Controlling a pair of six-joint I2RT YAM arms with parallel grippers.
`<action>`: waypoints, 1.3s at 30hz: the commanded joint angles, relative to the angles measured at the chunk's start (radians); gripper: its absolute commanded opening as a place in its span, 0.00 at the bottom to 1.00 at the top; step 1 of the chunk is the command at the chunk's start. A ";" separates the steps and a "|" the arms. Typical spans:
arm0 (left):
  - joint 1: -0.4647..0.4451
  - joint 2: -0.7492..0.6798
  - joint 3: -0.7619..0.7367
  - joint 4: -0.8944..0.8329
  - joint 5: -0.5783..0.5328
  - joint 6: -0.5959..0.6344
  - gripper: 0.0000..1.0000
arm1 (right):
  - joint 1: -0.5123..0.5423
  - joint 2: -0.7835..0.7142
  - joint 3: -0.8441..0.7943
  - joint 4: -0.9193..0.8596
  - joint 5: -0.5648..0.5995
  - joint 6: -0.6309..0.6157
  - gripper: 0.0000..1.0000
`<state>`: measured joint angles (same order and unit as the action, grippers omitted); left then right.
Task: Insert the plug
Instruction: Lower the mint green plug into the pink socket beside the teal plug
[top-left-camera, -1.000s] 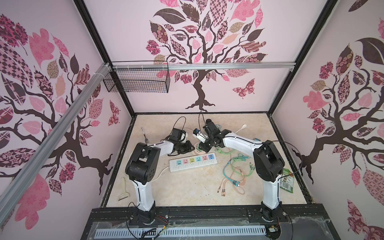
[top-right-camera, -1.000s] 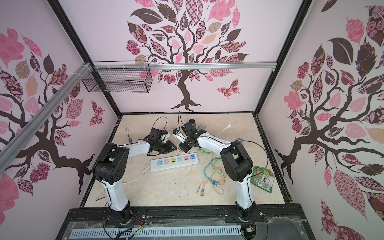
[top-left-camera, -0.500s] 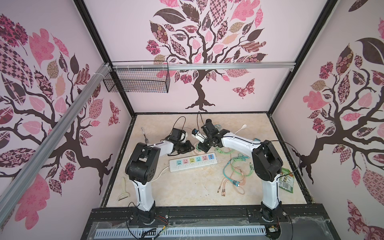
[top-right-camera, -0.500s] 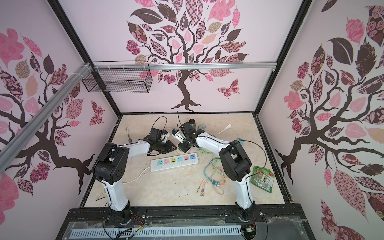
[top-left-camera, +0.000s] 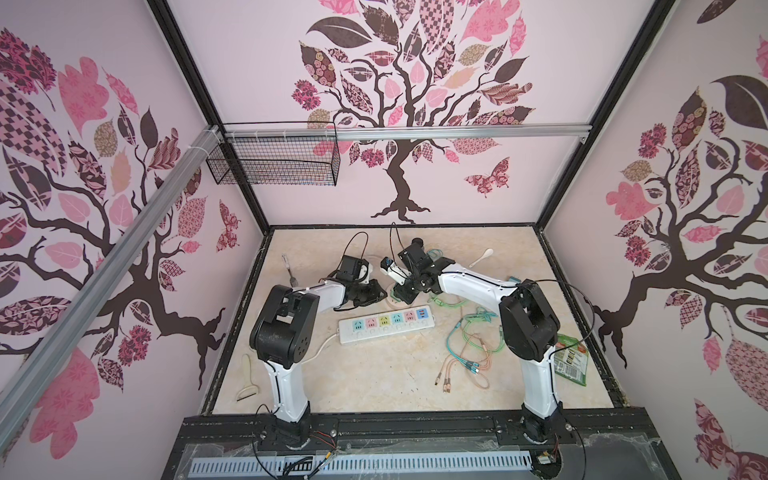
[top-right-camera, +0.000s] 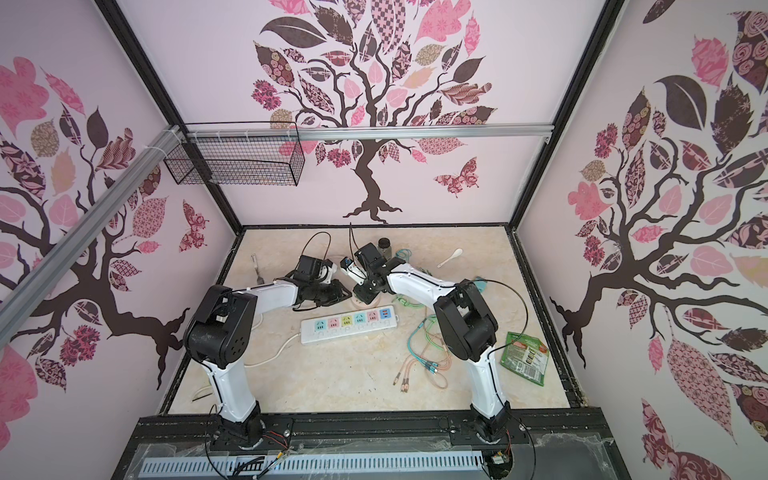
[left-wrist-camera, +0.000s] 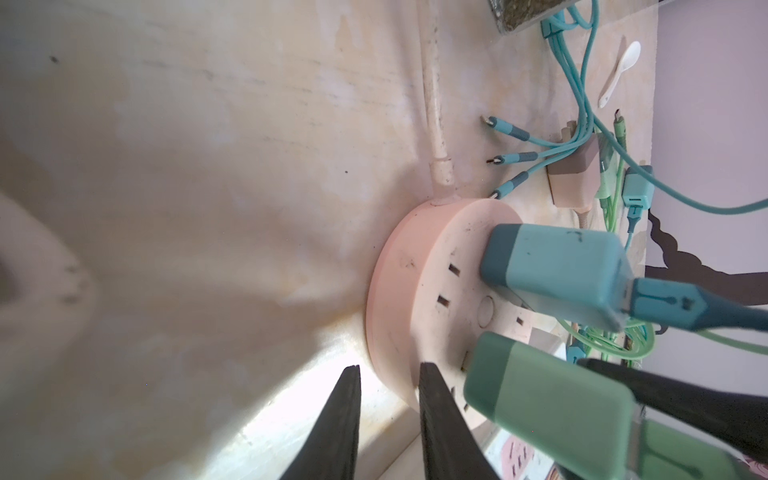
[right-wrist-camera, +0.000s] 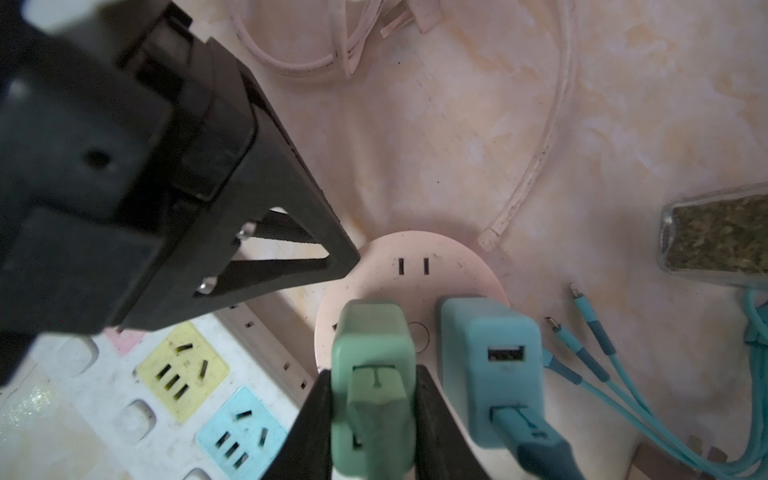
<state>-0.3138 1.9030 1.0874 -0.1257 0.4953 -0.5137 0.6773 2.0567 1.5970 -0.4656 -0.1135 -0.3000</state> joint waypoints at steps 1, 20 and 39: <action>0.005 0.004 -0.014 0.022 0.005 -0.001 0.28 | -0.001 0.110 -0.017 -0.106 0.083 -0.009 0.16; 0.015 -0.011 -0.017 0.024 0.012 -0.008 0.28 | -0.002 0.145 -0.057 -0.114 0.110 0.013 0.14; 0.047 -0.080 -0.052 0.027 0.008 -0.022 0.28 | -0.002 0.176 -0.081 -0.154 0.136 0.024 0.14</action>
<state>-0.2741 1.8534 1.0599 -0.1120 0.4999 -0.5301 0.6861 2.0899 1.6032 -0.4637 -0.0792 -0.2909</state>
